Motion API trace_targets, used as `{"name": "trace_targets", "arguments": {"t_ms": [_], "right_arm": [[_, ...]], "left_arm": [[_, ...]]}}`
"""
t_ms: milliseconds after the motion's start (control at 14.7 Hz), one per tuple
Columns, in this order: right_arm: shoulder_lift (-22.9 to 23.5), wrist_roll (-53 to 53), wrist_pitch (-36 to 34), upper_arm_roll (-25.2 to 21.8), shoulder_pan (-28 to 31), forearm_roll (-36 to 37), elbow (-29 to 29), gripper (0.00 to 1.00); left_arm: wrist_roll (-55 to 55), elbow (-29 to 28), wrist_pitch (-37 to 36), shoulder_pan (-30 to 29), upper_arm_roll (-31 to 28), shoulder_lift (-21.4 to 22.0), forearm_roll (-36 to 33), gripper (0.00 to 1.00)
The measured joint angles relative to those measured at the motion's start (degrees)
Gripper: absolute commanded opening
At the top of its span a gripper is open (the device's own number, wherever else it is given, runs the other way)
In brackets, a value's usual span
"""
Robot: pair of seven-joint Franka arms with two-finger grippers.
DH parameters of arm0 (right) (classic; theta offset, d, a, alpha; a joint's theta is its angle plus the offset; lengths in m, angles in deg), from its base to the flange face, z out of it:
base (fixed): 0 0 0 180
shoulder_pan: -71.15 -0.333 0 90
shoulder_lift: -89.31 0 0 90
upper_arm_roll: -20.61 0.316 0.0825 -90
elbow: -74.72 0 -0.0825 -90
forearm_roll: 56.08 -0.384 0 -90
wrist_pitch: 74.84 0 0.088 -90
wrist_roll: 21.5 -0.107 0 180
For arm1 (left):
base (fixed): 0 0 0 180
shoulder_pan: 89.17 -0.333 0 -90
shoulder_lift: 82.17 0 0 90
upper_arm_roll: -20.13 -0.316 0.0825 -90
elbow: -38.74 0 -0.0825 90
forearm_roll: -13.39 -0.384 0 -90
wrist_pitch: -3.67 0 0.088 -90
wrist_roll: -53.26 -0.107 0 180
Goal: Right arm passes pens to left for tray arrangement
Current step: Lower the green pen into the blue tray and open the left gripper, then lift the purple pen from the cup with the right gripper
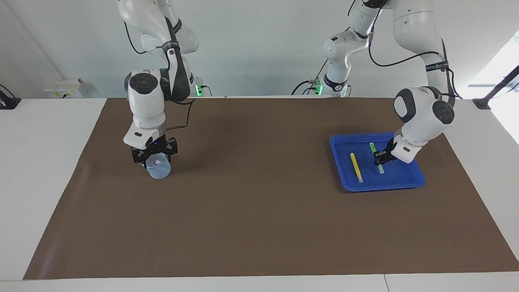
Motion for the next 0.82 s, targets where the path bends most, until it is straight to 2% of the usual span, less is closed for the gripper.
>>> {"name": "trace_targets", "arguments": {"t_ms": [68,408,476,544,816], "right_arm": [[-0.08,0.00,0.00,0.00,0.00,0.00,0.03,0.43],[-0.21,0.00,0.00,-0.02,0.00,0.00,0.27,0.29],[-0.23,0.00,0.00,-0.03,0.00,0.00,0.29,0.21],[-0.24,0.00,0.00,-0.03,0.00,0.00,0.29,0.01],[-0.32,0.00,-0.01,-0.07,0.01,0.00,0.27,0.00]], "left_arm": [[-0.09,0.00,0.00,0.00,-0.01,-0.01,0.00,1.00],[-0.18,0.00,0.00,-0.14,-0.25,-0.01,-0.01,1.00],[-0.18,0.00,0.00,-0.16,-0.25,-0.01,-0.01,1.00],[-0.18,0.00,0.01,-0.17,-0.26,-0.01,-0.01,1.00],[-0.19,0.00,0.09,-0.18,-0.26,-0.01,-0.01,1.00]]}}
